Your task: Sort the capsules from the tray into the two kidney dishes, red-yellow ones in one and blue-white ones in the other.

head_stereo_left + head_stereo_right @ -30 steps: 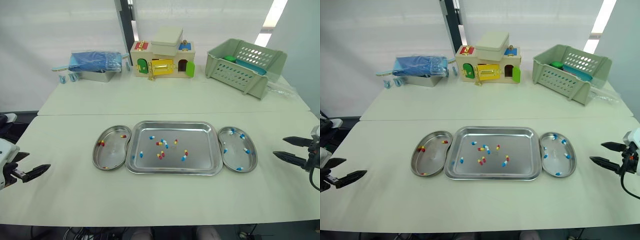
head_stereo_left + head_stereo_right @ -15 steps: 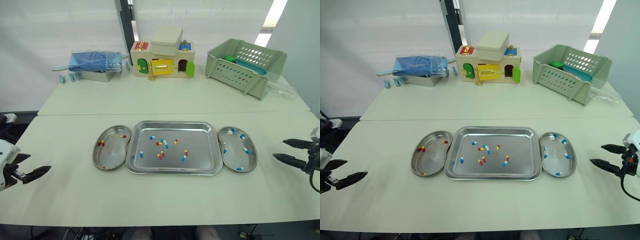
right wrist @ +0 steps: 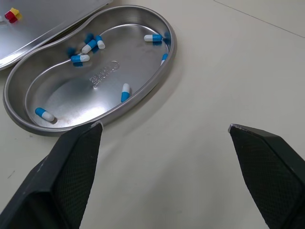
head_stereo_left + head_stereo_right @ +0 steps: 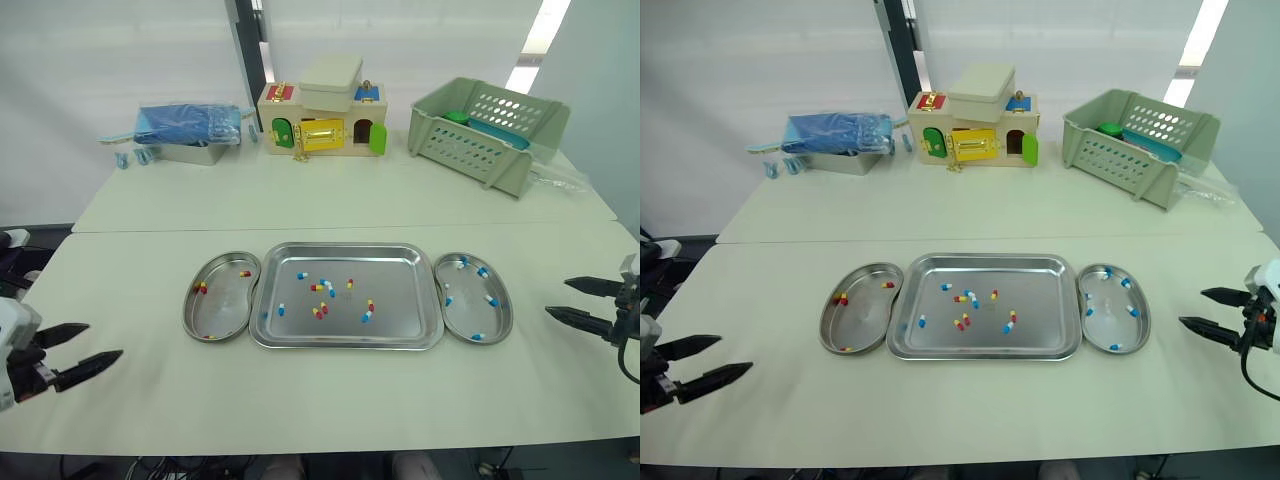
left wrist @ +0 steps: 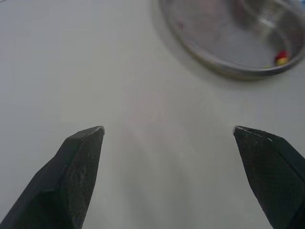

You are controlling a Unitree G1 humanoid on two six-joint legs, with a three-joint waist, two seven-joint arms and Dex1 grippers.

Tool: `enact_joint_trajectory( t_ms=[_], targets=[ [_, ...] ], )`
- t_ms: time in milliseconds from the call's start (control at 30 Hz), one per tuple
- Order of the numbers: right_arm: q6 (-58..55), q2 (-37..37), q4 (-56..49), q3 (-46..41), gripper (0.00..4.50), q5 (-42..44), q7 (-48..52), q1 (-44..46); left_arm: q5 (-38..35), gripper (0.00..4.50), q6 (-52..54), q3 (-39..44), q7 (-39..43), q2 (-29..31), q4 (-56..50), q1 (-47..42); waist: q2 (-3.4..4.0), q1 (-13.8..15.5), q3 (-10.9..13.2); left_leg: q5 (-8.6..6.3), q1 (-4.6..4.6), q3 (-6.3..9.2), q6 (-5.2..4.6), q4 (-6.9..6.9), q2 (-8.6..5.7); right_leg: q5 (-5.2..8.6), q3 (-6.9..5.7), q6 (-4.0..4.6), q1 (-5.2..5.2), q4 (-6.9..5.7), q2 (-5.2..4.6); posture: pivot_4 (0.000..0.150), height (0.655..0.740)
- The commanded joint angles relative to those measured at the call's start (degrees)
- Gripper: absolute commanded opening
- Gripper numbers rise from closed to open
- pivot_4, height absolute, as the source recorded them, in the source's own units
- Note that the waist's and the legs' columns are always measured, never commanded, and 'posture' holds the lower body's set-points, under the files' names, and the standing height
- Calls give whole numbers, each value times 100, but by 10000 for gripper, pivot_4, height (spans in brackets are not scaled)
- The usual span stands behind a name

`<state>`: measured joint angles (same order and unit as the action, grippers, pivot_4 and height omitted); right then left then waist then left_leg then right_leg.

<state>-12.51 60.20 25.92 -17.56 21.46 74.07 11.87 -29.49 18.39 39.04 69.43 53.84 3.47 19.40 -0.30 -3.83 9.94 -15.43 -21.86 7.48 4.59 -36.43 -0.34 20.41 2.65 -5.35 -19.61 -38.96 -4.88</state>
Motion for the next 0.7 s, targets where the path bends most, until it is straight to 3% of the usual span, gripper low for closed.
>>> enact_joint_trajectory(
  t_ms=[33,200,333,533,700],
  targets=[
    [161,138,167,34,44647,-67,138,262,-404,45000,-125,398,-240,-646,-1486,493,0,12,0,0,1,0,0,-1,0,0,-1,0,0,0,0,1500,7400],
    [264,168,406,183,44647,-200,271,529,-228,45000,-1068,-110,-610,-2069,-2865,1207,0,59,0,0,-1,-4,0,-11,-3,0,1,0,10,7,-4,1500,7400],
    [315,250,521,268,44647,-315,372,681,96,45000,-2246,-706,-711,-3181,-2999,1584,1,93,-1,-1,2,-4,0,-22,-6,0,-4,0,22,12,-6,1500,7400],
    [275,461,460,299,44647,-399,590,710,405,45000,-3421,-1357,-957,-4061,-2870,1913,1,131,-1,-2,1,-4,-1,-31,-10,-1,-5,-2,29,16,-8,1500,7400],
    [91,810,158,273,44647,-375,909,663,517,45000,-3860,-1704,-1276,-4353,-2723,2001,10,147,0,-4,0,-5,-4,-33,-11,-2,-7,-4,31,20,-9,1500,7400]
  ],
)
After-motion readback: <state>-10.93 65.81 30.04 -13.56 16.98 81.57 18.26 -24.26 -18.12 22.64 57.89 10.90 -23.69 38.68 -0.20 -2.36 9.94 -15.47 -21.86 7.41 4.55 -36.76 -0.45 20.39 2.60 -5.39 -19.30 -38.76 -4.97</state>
